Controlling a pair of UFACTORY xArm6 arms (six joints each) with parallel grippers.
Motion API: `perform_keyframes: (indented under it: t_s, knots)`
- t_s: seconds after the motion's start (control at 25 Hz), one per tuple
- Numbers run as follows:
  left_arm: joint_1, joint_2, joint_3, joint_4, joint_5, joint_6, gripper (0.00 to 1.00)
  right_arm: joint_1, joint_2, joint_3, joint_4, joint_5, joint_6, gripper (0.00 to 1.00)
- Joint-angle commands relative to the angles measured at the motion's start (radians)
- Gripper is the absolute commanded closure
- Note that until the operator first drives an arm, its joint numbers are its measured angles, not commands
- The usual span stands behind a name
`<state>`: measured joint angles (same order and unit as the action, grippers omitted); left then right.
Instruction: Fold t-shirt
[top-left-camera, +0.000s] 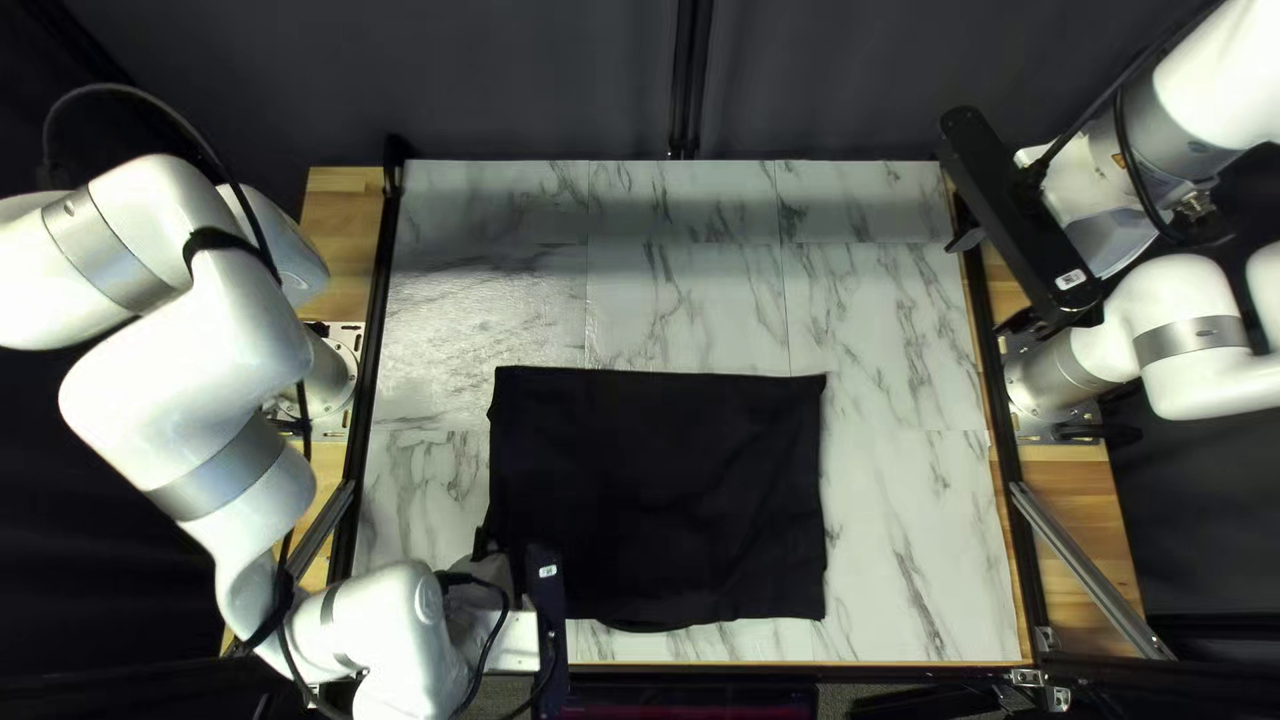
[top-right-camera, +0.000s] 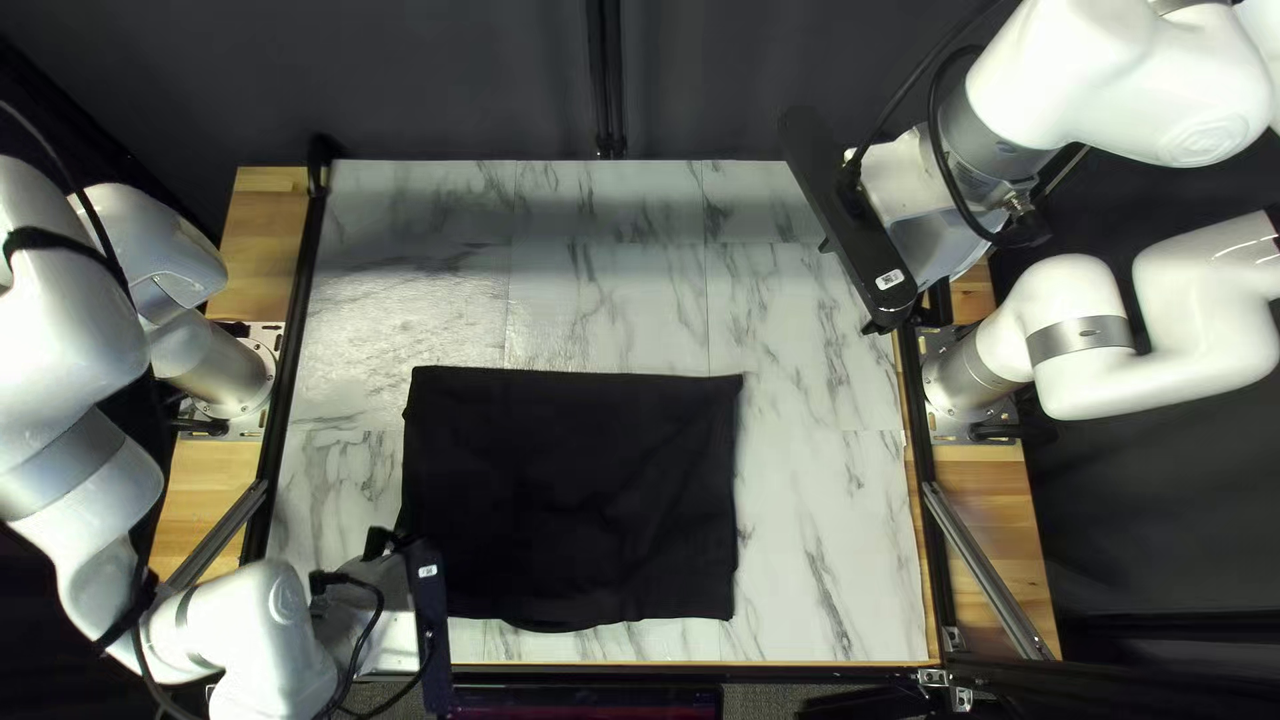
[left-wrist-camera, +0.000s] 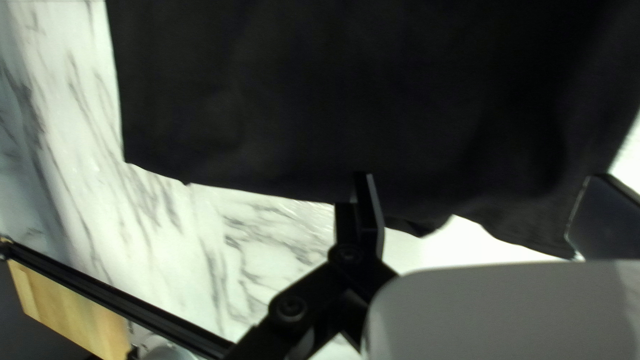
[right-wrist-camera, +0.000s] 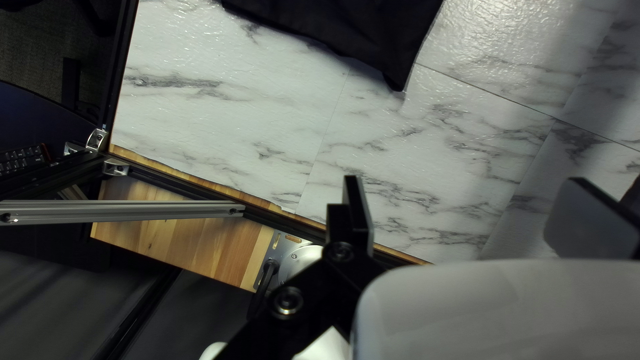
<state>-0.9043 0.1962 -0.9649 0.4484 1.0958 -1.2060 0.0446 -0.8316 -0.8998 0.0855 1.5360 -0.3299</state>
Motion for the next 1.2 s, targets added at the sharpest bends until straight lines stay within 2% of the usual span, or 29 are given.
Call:
perform_keyframes:
  t_s: [0.04,0.32,0.48,0.52,0.6,0.76,0.88,1.2]
  knots:
    - [0.039,-0.169,0.106,0.0,0.05,0.092,0.0,0.0,0.0,0.0,0.0,0.0,0.0,0.0]
    - [0.083,-0.46,0.172,-0.021,0.259,0.256,0.0,0.0,0.0,0.0,0.0,0.0,0.0,0.0]
    - [0.183,-0.752,0.262,-0.074,0.365,0.361,0.0,0.0,0.0,0.0,0.0,0.0,0.0,0.0]
    - [0.192,-0.774,0.266,-0.082,0.373,0.367,0.0,0.0,0.0,0.0,0.0,0.0,0.0,0.0]
    - [0.232,-0.884,0.239,-0.1,0.476,0.431,0.0,0.0,0.0,0.0,0.0,0.0,0.0,0.0]
    - [0.296,-0.935,0.133,-0.119,0.605,0.536,0.0,0.0,0.0,0.0,0.0,0.0,0.0,0.0]
    - [0.389,-0.938,0.084,-0.15,0.632,0.639,0.0,0.0,0.0,0.0,0.0,0.0,0.0,0.0]
    - [0.398,-0.936,0.081,-0.154,0.632,0.647,0.0,0.0,0.0,0.0,0.0,0.0,0.0,0.0]
